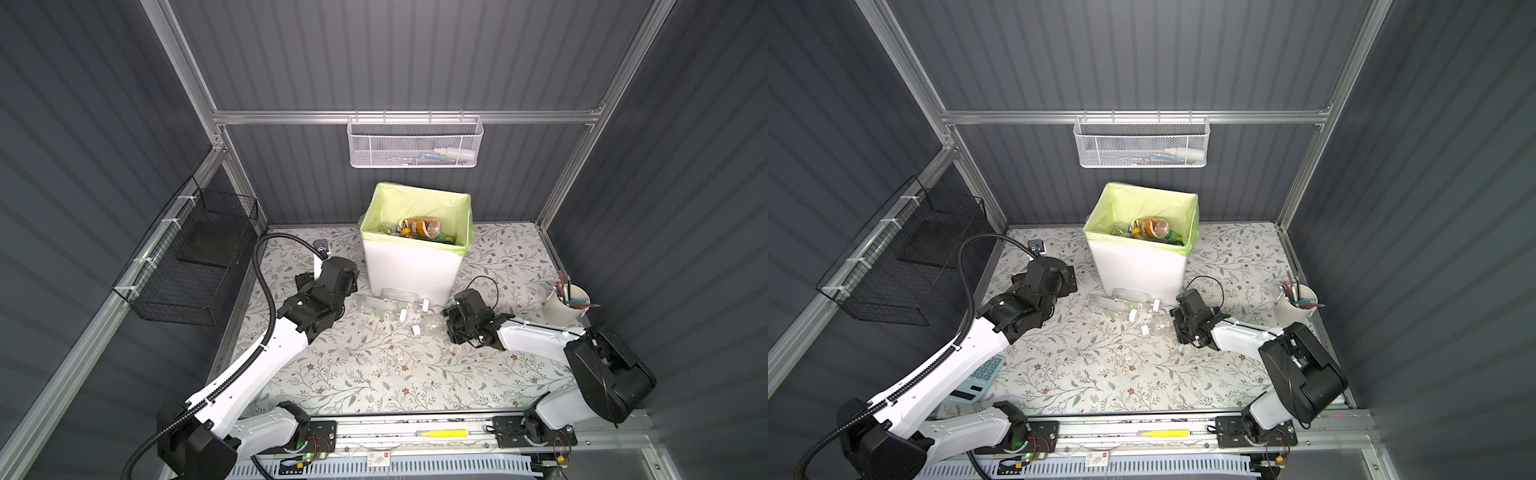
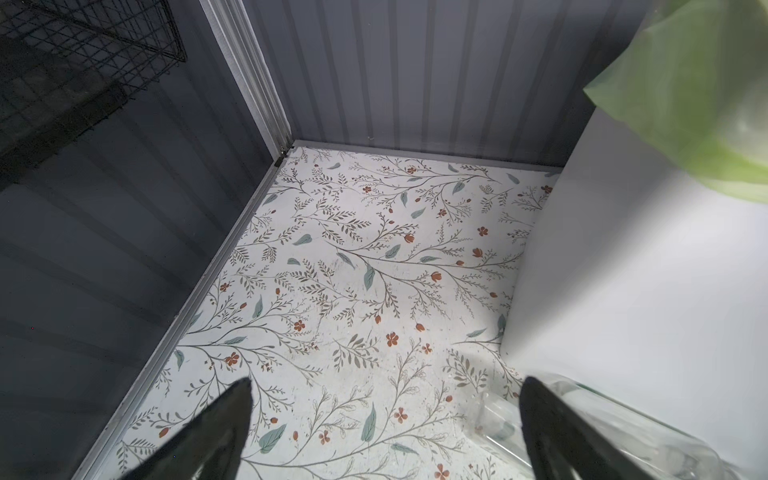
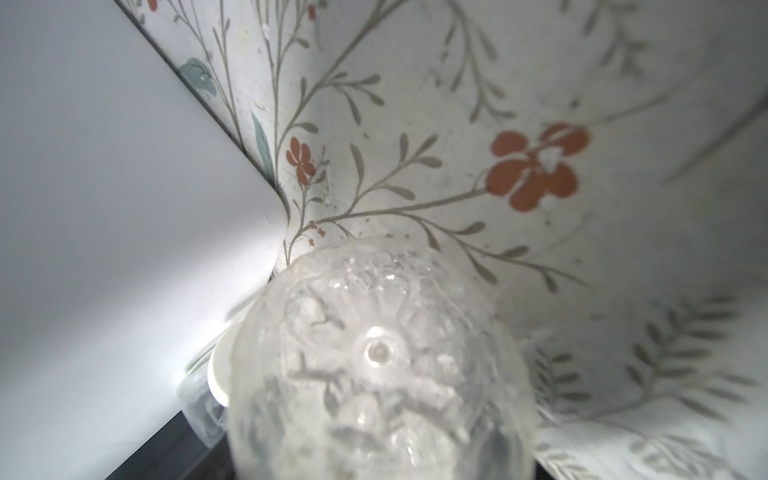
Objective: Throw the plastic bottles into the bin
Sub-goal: 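Lower the right gripper onto a clear water bottle while the left withdraws, then lift the clear bottle with the right gripper and release it over the bin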
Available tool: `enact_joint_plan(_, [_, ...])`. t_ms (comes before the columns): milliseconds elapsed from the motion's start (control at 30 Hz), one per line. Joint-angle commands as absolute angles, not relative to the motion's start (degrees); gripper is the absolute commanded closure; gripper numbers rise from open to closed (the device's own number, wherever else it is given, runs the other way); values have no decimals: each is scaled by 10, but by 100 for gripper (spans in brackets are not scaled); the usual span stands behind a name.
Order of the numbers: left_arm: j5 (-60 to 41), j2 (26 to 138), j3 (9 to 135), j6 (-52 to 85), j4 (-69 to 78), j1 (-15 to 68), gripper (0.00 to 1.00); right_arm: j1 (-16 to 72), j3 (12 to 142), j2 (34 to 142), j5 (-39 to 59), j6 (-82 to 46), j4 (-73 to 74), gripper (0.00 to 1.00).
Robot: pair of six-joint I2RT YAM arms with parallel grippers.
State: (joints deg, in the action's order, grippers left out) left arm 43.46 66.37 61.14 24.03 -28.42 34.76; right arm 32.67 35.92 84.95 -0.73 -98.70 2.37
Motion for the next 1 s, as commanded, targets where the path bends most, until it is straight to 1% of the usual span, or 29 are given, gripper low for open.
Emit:
enact_joint_plan(0, [435,655,601,257,-294,342,0,328,341,816,-44,-969,-23,46])
enact_joint_plan(133, [429,663,594,270,-291,339,0,329,349,740,-107,-911,-54,47])
enact_joint_plan(233, [428,673,589,287,-293,334,0,324,355,663,-169,-852,-69,48])
enact_joint_plan(333, [419,684,579,314,-296,326,0,311,391,575,-239,-735,-88,49])
enact_joint_plan(400, [399,691,570,334,-291,317,0,295,439,529,-279,-627,-101,49])
enact_joint_plan(500, [368,702,553,354,-277,305,0,248,515,482,-309,-471,-93,49])
enact_joint_plan(567, [348,712,543,365,-268,296,0,193,574,466,-291,-386,-66,49])
enact_joint_plan(667, [316,732,537,379,-262,283,0,121,696,482,-212,-302,-30,48])
enact_joint_plan(767, [297,750,539,388,-259,281,0,111,814,532,-150,-248,-9,47])
enact_joint_plan(867, [274,758,539,399,-254,281,0,111,885,593,-82,-258,3,46])
enact_joint_plan(967, [256,759,534,412,-247,281,0,115,911,667,-6,-309,10,46])
